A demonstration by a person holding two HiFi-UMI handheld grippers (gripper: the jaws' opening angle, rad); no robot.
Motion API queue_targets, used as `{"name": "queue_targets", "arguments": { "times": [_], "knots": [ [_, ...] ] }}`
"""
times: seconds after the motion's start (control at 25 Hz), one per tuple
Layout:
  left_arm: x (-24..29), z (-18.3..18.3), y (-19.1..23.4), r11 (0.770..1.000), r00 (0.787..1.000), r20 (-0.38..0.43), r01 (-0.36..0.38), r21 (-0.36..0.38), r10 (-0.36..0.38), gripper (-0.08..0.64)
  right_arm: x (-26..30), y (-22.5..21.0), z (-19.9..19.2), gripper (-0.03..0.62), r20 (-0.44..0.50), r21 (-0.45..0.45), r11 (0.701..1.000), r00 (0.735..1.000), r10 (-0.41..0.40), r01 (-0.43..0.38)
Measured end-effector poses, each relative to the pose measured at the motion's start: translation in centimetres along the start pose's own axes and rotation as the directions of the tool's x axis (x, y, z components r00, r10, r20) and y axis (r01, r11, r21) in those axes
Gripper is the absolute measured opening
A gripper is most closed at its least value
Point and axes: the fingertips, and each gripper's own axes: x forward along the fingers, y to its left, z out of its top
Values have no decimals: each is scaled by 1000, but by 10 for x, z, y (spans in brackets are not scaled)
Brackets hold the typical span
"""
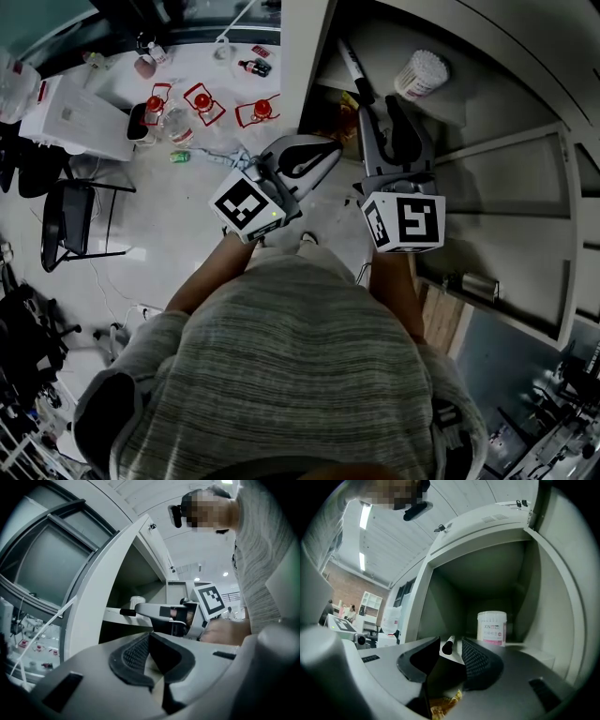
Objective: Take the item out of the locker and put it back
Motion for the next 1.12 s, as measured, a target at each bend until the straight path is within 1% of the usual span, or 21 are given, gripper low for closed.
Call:
{"name": "queue_targets", "arguments": {
  "times": [0.12,0.28,0.32,0.44,0.52,0.72,0.84,1.04,1.12],
  "knots": [
    [2,0,-1,1000,1000,-1,10,0,-10,6,-6,-4,11,141,18,4,1000,1000,-16,16],
    [4,0,-3,1000,1000,-6,25,0,-25,6,-12,-17,23,143,45,4,998,997,-65,64],
    [4,0,-4,1000,1000,-5,28,1,-28,7,-12,-22,25,155,47,8,997,996,-80,80],
    [6,1,-5,999,999,-4,35,2,-35,6,-12,-35,28,224,44,20,992,991,-128,127],
    [6,2,-5,999,999,5,37,1,-37,6,-11,-43,27,244,30,13,988,988,-154,154],
    [5,-1,-3,999,999,-5,35,-1,-35,6,-5,-58,21,261,-14,-15,978,978,-209,208],
    [6,-1,-2,999,999,-8,38,1,-38,7,2,-64,14,265,-55,-25,975,973,-223,222],
    [9,5,-2,999,999,27,44,1,-44,6,13,-74,5,265,-110,-17,970,964,-244,243],
    [8,4,-1,999,999,21,46,0,-46,6,15,-76,1,265,-130,-16,968,959,-251,251]
  ]
}}
